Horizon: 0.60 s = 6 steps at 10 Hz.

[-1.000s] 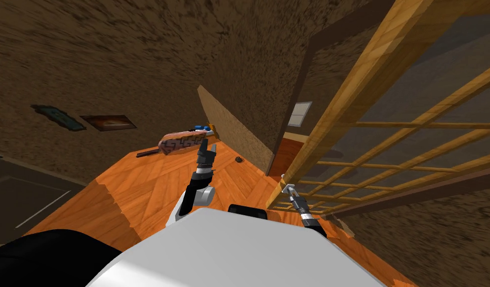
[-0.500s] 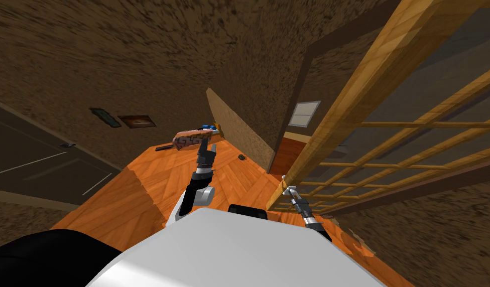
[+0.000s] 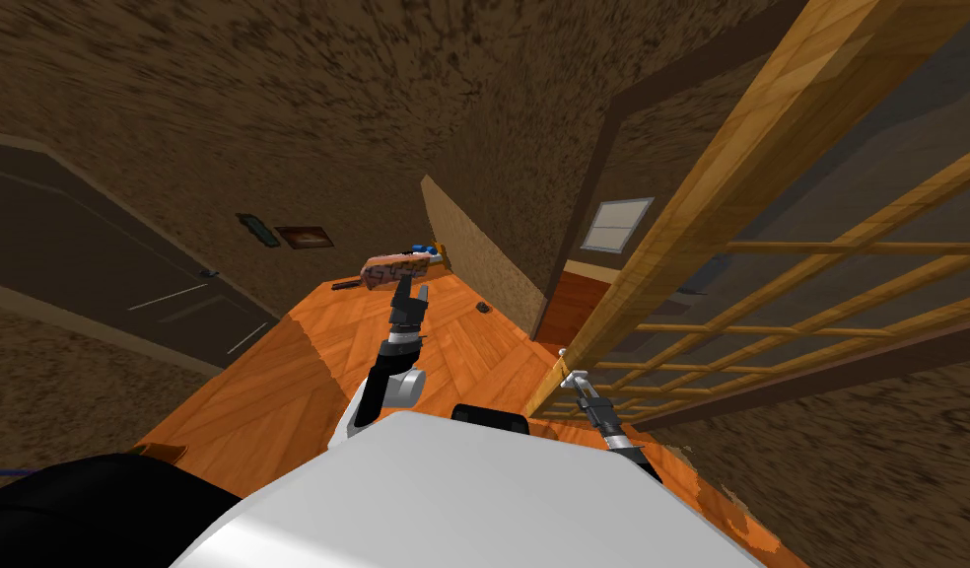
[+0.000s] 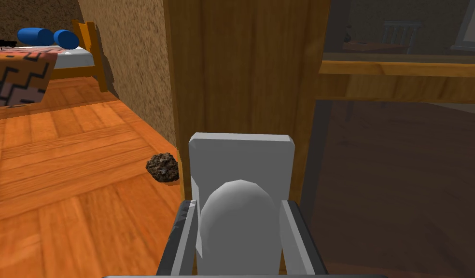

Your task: Pull the door open

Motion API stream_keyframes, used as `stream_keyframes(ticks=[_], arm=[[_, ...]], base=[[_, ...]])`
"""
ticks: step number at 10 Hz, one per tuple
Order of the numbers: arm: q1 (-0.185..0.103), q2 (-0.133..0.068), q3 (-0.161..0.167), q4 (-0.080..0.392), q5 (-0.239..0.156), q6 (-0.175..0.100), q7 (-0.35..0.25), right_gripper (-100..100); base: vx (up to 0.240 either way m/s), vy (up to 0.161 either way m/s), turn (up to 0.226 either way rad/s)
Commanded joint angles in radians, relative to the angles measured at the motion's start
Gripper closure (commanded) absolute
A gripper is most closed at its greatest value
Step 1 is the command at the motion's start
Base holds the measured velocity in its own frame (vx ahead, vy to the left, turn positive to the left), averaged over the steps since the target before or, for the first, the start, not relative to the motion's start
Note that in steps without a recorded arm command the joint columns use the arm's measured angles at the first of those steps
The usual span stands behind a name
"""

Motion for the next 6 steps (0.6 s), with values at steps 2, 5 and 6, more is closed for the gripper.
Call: stream_keyframes(ticks=[2, 5, 6], arm=[[0.005, -0.001, 0.007, 0.023, 0.004, -0.027, -0.010, 100], [0.013, -0.008, 0.011, 0.038, 0.006, -0.055, -0.019, 100], [0.015, -0.009, 0.012, 0.043, 0.007, -0.064, -0.021, 100]], base=[[-0.173, -0.069, 0.161], [-0.200, -0.098, 0.191], [-0.218, -0.083, 0.170]])
